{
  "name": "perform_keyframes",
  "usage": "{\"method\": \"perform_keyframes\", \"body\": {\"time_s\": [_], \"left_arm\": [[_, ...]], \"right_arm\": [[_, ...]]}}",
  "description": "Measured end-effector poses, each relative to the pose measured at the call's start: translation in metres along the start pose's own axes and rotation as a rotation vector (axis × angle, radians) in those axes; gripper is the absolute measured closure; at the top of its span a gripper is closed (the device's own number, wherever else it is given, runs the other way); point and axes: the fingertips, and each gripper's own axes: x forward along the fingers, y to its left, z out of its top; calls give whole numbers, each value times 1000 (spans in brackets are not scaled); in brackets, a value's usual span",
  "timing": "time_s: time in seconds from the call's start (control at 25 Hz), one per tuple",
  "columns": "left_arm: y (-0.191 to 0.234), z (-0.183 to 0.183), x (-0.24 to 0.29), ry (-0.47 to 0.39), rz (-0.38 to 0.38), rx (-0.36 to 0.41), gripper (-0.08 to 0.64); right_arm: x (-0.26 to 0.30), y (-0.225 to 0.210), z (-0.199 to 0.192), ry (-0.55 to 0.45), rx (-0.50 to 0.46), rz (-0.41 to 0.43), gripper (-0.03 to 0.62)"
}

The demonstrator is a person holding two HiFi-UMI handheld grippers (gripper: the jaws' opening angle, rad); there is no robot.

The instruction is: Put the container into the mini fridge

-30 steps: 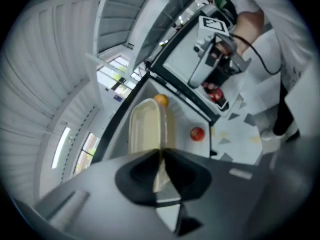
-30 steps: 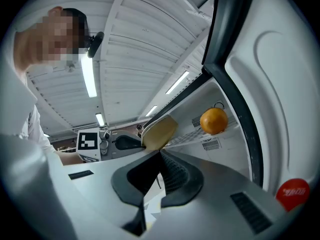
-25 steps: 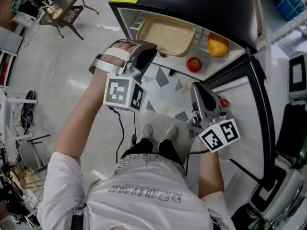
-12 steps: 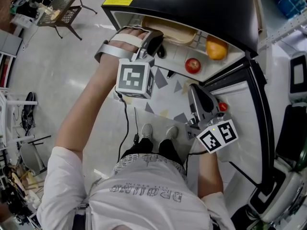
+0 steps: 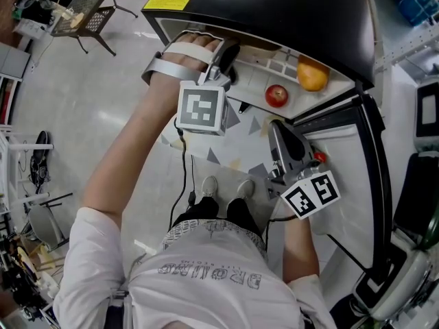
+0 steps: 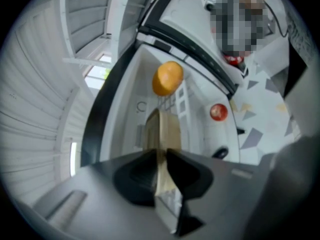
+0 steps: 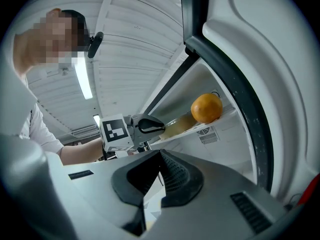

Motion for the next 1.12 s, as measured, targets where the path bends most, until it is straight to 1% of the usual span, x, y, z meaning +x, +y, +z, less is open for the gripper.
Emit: {"method": "perform_keyframes", "body": {"time_s": [0.16, 0.28, 0.52, 0.68, 0.88, 1.12], "left_arm": [[5, 0, -1, -11, 28, -11, 476], [6, 1, -4, -20, 33, -25, 471], [4, 1, -14, -37, 37, -64, 468], [4, 3, -28, -61, 54, -103, 469], [8, 4, -50, -108, 100, -192, 474], [7, 3, -78, -193, 134, -349, 491]], "right_arm": [[3, 0, 0, 3, -1, 0, 592], [4, 1, 0, 5, -3, 1, 592], [3, 7, 0, 5, -11, -2, 592], [0, 15, 3, -3, -20, -7, 592], [-7, 24, 5, -4, -45, -17, 592], [-15, 37, 10, -14, -71, -26, 592]]}}
